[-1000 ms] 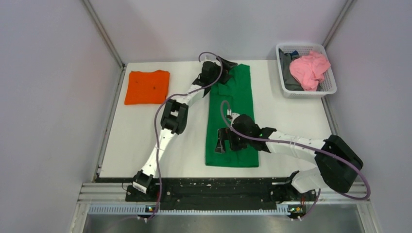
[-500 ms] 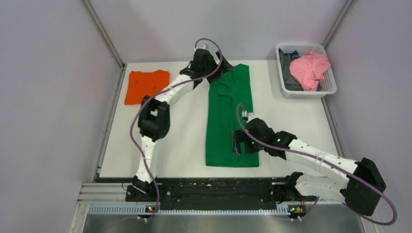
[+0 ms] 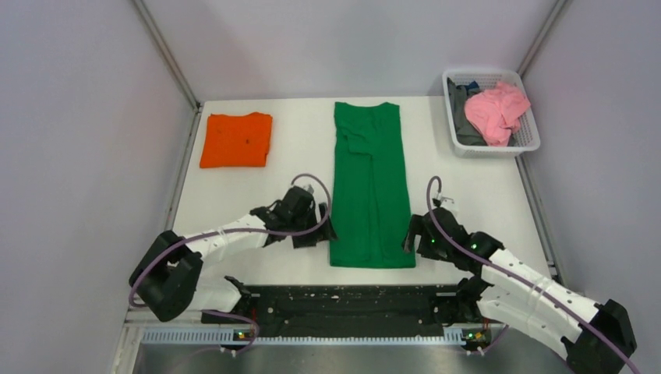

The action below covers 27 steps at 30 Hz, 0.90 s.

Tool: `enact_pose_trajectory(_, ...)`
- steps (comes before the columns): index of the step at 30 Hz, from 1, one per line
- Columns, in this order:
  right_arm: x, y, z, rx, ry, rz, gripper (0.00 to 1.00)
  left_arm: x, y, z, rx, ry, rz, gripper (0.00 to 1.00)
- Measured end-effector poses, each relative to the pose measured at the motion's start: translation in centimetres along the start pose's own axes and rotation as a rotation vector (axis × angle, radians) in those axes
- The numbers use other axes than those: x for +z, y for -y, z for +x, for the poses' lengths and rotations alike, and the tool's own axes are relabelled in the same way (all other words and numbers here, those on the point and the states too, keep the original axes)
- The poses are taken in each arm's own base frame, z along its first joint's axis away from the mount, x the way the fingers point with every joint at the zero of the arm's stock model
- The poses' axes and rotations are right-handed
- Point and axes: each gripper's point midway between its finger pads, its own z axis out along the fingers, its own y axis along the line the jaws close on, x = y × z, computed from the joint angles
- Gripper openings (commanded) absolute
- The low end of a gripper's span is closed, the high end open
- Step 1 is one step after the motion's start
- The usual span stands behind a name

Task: Fold and stack the t-shirts
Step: Grab the bottom of the folded rectangular tshirt with both arms

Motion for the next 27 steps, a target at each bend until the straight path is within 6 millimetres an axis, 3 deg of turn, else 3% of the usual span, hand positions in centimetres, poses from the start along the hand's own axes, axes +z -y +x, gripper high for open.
enact_pose_trajectory(2, 0.0, 0.4, 0.2, 0.031, 0.010, 0.002, 0.72, 0.6, -3.5, 4.6, -0.043, -0.109, -0.077, 0.68)
enact_pose_trajectory(3, 0.1, 0.6, 0.3, 0.045, 0.014, 0.004, 0.68, 0.6, -4.1, 6.1, -0.071, -0.148, -0.086, 0.63)
enact_pose_trajectory(10, 1.1, 2.6, 2.4, 0.105, -0.005, 0.044, 0.51, 0.8, -1.5, 7.8, -0.089, -0.162, 0.022, 0.32)
enact_pose_trajectory(14, 1.3, 2.5, 3.1, 0.115, -0.021, 0.028, 0.41, 1.3, -1.9, 8.4, -0.103, -0.176, -0.004, 0.24)
enact_pose_trajectory(18, 1.5, 1.6, 3.8, 0.113, -0.053, -0.028, 0.27, 1.7, -2.6, 8.9, -0.122, -0.183, -0.034, 0.02)
enact_pose_trajectory(22, 1.4, 0.5, 5.0, 0.104, -0.113, -0.103, 0.01, 1.9, -2.4, 9.1, -0.134, -0.187, -0.031, 0.00)
enact_pose_trajectory(27, 0.7, -0.6, 6.1, 0.096, -0.176, -0.180, 0.00, 1.7, -1.8, 10.4, -0.119, -0.212, -0.023, 0.00)
